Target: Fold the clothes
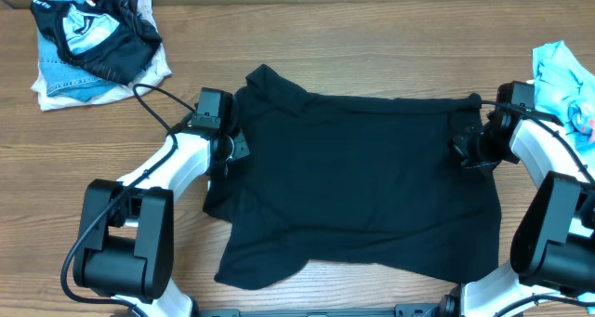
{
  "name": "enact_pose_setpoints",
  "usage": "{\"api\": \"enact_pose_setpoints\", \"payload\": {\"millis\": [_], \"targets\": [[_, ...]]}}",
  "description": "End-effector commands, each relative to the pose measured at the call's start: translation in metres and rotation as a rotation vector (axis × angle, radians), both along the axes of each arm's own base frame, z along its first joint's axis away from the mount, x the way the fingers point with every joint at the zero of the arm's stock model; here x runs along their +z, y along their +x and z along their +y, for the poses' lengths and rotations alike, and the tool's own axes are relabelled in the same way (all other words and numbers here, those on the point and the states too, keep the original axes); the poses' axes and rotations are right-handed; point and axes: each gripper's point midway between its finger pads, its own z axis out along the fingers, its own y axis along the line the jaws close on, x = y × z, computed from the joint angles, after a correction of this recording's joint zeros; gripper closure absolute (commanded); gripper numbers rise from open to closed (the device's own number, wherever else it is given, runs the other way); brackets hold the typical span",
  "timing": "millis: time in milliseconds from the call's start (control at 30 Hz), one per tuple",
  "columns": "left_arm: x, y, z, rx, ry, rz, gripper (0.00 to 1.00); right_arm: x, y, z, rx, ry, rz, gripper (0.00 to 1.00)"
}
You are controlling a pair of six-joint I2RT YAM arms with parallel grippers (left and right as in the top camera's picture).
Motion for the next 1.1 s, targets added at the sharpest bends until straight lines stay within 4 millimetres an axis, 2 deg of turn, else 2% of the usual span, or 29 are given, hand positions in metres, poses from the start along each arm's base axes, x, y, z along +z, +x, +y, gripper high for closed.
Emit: {"api": "enact_pose_setpoints", "payload": {"millis": [0,67,167,200,233,267,333,367,467,633,767,967,1067], "targets": [[0.002,0.011,0.005,-0.006,0.022,-0.021,0.91,0.002,0.005,-0.001,0.004,-0.004,-0.021,0.96],[0.008,0.015,0.003,-0.053,0.029,-0.034,0.85,0.003,0.009,-0.002,0.005,-0.009,-0.038,0.96],[0.027,0.024,0.001,-0.114,0.053,-0.035,0.78,0.013,0.020,-0.005,0.005,-0.015,-0.069,0.86],[0.037,0.028,0.000,-0.132,0.059,-0.036,0.73,0.018,0.024,-0.005,0.010,-0.012,-0.085,0.78],[0.051,0.034,-0.001,-0.141,0.062,-0.042,0.53,0.027,0.033,-0.005,0.025,-0.007,-0.117,0.64],[0.070,0.046,-0.003,-0.140,0.059,-0.069,0.38,0.040,0.046,-0.005,0.039,-0.005,-0.162,0.35],[0.088,0.059,-0.006,-0.141,0.048,-0.116,0.28,0.050,0.057,-0.008,0.040,-0.016,-0.198,0.21],[0.096,0.066,-0.010,-0.144,0.034,-0.143,0.26,0.054,0.061,-0.009,0.043,-0.022,-0.216,0.19],[0.113,0.084,-0.021,-0.163,-0.019,-0.231,0.23,0.057,0.068,-0.011,0.043,-0.031,-0.247,0.16],[0.114,0.105,-0.039,-0.202,-0.102,-0.304,0.23,0.057,0.068,-0.011,0.043,-0.031,-0.246,0.16],[0.096,0.122,-0.047,-0.214,-0.123,-0.302,0.20,0.056,0.066,-0.011,0.043,-0.028,-0.238,0.16],[0.063,0.158,-0.062,-0.240,-0.165,-0.250,0.18,0.054,0.061,-0.009,0.058,-0.026,-0.217,0.16],[0.053,0.172,-0.065,-0.242,-0.168,-0.228,0.17,0.052,0.056,-0.008,0.088,-0.029,-0.199,0.16]]}}
